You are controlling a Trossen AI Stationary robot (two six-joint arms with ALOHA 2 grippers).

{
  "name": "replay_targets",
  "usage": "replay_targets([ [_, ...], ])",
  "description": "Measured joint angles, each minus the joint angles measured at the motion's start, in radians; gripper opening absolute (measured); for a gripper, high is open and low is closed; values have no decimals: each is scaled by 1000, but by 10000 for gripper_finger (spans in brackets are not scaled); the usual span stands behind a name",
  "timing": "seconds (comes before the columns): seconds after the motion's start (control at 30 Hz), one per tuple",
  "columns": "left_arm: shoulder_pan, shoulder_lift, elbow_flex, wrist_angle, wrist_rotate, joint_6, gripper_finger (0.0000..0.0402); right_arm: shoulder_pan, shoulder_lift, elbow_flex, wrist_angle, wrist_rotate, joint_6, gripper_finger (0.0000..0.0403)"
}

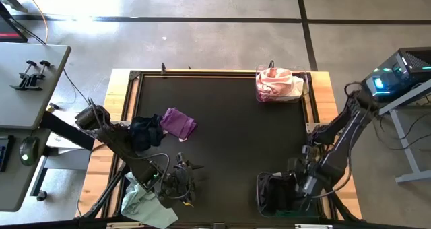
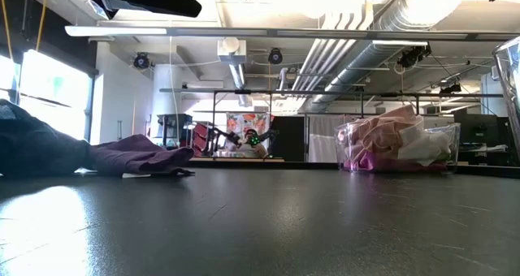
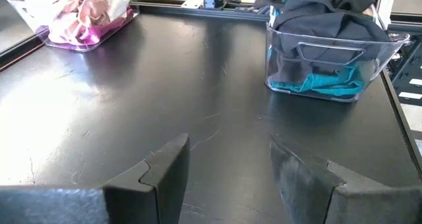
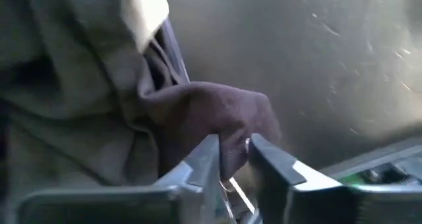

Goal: Sort towels by color in basket
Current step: Put the black towel into the bottom transparent bin

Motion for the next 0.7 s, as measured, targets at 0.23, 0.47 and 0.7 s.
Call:
replay_targets([
  [0.23,0,0,0,-1,0,0,195,5,-91,-14,115,28,-86,10],
  [0.47,1,0,0,-1,0,0,195,20,-118,93,166,52,-120,3],
  [0.7,1,0,0,-1,0,0,195,80,-110,106,378,129,-146,2],
])
